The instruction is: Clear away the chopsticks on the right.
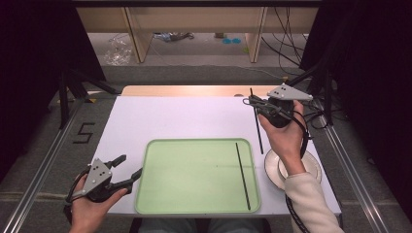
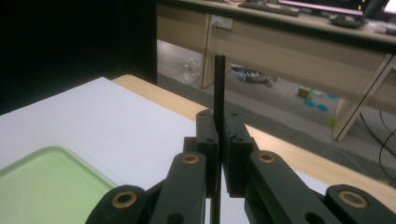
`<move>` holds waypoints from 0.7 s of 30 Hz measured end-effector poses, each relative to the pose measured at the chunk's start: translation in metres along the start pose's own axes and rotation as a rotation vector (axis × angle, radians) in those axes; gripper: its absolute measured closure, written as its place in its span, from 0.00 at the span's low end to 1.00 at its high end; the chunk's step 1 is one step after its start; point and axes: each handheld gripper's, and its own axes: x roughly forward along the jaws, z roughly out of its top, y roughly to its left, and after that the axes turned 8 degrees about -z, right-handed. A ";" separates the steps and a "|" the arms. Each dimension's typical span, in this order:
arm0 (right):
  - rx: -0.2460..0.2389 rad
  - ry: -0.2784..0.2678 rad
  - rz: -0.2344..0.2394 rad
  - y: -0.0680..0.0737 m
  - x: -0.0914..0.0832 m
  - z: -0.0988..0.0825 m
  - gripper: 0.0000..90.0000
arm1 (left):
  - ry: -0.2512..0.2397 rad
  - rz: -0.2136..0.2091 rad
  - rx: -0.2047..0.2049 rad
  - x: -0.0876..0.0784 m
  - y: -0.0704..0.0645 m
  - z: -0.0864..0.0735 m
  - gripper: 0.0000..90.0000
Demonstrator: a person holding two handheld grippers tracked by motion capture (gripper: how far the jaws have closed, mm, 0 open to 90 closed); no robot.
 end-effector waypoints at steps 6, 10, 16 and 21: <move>0.134 0.101 0.012 0.002 -0.001 0.002 0.98 | -0.001 0.001 -0.001 0.000 0.000 0.000 0.34; 0.237 0.196 0.021 0.003 0.002 0.001 0.98 | 0.000 0.000 0.001 0.000 0.000 0.000 0.34; 0.312 0.288 0.021 0.004 0.006 -0.003 0.98 | 0.001 -0.001 0.001 0.000 0.000 0.000 0.34; 0.359 0.397 0.017 0.010 0.018 -0.012 0.98 | 0.001 -0.001 0.001 0.000 0.000 0.000 0.34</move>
